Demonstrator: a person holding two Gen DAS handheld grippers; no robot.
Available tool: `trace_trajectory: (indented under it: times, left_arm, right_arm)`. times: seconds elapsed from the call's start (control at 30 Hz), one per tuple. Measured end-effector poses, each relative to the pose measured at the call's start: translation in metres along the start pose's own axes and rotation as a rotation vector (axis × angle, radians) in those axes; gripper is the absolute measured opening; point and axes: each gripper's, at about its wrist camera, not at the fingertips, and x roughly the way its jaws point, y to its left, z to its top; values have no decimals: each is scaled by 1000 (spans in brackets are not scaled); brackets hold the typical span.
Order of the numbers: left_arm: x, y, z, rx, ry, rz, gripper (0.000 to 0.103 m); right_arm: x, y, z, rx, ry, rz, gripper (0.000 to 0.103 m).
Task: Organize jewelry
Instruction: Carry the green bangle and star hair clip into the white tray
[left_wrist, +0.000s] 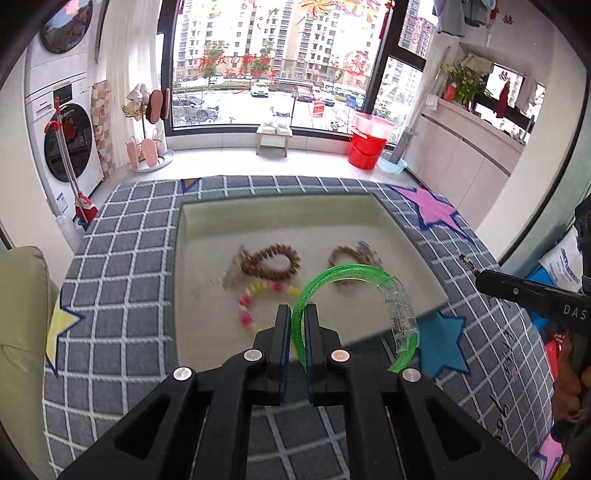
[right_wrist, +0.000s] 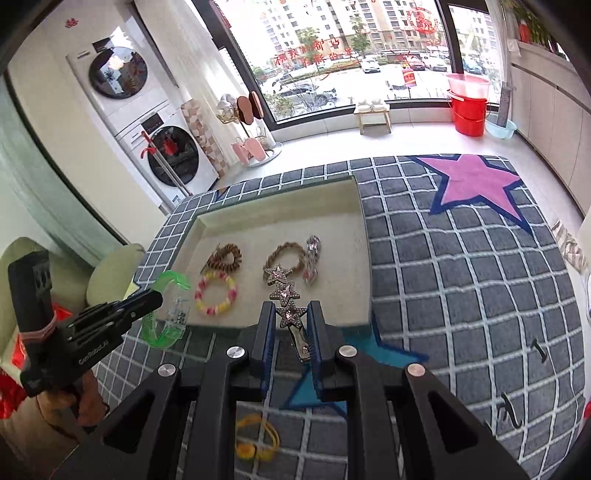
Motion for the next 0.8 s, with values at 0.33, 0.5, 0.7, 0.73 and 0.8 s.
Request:
trace_trajectory:
  times: [0.33, 0.5, 0.7, 0.73, 0.8]
  left_arm:
    - [34, 25, 41, -29, -10, 64, 21]
    - [59, 33, 58, -42, 2, 96, 21]
    - [88, 40, 69, -35, 35, 144, 21]
    - [91, 41, 68, -31, 38, 149, 21]
    - [97, 43, 69, -34, 48, 154, 21]
  right_arm:
    - [51, 13, 43, -12, 23, -47, 19]
    - [79, 13, 61, -10, 25, -78, 19]
    - [106, 7, 70, 12, 41, -111, 19]
    - [111, 5, 71, 17, 43, -119, 19]
    - [118, 2, 72, 27, 49, -131, 19]
